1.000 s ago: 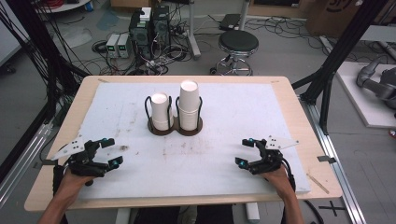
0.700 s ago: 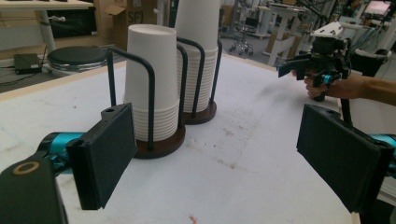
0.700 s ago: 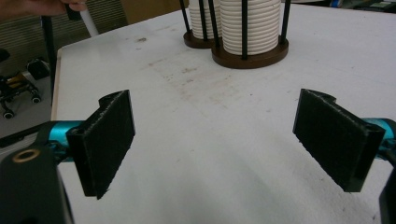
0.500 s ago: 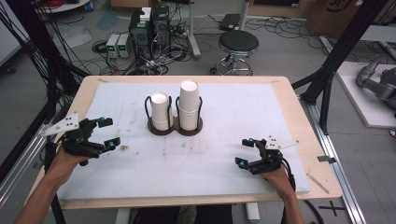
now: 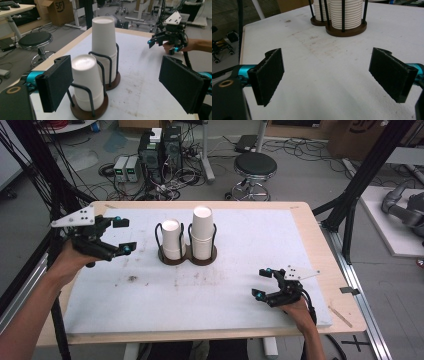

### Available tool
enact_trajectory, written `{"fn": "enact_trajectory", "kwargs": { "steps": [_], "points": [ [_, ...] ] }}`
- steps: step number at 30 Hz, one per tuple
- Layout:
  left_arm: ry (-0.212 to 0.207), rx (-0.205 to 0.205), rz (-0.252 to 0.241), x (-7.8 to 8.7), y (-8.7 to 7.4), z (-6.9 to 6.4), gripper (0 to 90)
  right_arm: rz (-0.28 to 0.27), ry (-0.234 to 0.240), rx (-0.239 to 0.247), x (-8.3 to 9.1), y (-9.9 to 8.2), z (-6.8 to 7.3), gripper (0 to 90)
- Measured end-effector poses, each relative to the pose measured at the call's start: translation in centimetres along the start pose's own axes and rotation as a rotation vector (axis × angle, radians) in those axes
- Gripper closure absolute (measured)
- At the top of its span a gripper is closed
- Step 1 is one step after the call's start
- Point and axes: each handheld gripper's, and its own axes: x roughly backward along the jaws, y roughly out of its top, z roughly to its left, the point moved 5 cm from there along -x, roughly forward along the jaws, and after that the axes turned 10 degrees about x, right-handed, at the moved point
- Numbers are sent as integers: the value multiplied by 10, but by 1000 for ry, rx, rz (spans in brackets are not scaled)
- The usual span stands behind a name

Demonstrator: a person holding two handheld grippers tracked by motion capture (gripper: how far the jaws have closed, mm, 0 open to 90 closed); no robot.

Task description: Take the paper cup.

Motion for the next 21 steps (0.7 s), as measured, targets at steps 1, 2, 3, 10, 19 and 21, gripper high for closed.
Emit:
{"fn": "enact_trajectory", "kwargs": {
  "steps": [1,2,3,10,19,21],
  "points": [
    [-5,-13,17,-5,9,1,119,0,1,1,0,0,0,133],
    [-11,-21,27,-8,15,2,119,0,3,-2,0,0,0,133],
    [-16,-29,40,-12,20,2,119,-1,4,-2,0,0,0,134],
    [-73,-89,115,-37,54,6,119,1,5,-2,0,0,0,134],
    [-107,-137,244,-70,77,9,119,-2,8,-1,0,0,0,133],
    [-113,-145,272,-78,81,9,119,2,11,-7,0,0,0,134]
  ]
}}
